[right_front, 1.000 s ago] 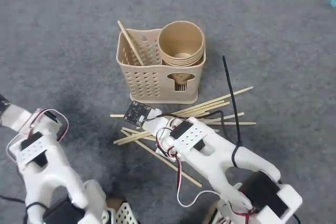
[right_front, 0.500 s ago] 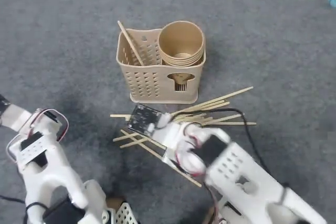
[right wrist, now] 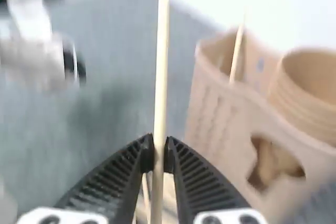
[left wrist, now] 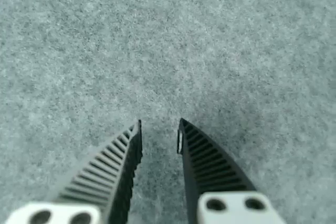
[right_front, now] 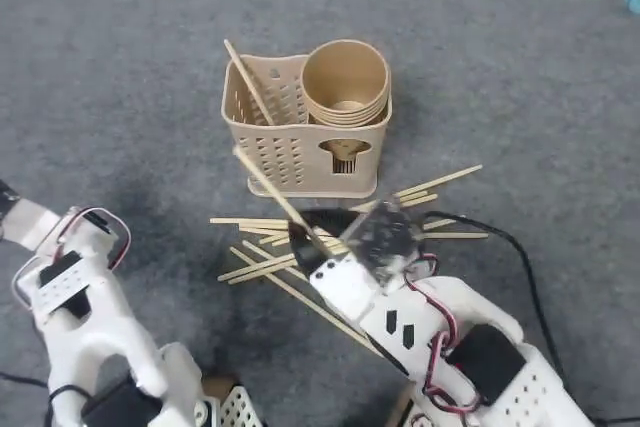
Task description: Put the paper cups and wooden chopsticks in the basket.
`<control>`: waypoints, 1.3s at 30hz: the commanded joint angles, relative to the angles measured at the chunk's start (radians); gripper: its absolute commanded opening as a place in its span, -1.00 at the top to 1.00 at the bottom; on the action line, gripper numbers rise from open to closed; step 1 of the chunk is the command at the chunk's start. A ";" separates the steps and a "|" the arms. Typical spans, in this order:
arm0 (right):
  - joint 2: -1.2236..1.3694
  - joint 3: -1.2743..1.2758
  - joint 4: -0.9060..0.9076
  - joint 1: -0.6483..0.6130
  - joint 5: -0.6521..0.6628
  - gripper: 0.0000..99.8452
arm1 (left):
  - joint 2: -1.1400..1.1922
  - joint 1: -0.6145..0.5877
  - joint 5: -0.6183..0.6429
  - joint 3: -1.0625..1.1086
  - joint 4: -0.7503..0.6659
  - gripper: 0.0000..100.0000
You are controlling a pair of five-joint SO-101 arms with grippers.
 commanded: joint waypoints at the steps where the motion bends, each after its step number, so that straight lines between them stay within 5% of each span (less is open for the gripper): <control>1: -0.067 0.132 -0.351 -0.001 -0.028 0.93 | -0.003 0.006 0.006 -0.036 -0.028 0.77; 11: 0.018 0.258 -0.981 0.002 -0.028 0.93 | -0.003 0.009 0.006 -0.036 -0.028 0.77; 27: 0.874 -0.345 -1.563 0.176 -0.028 0.93 | -0.003 0.009 0.006 -0.036 -0.028 0.77; 39: 1.333 -0.493 -1.748 0.208 -0.025 0.92 | -0.003 0.011 0.006 -0.038 -0.031 0.77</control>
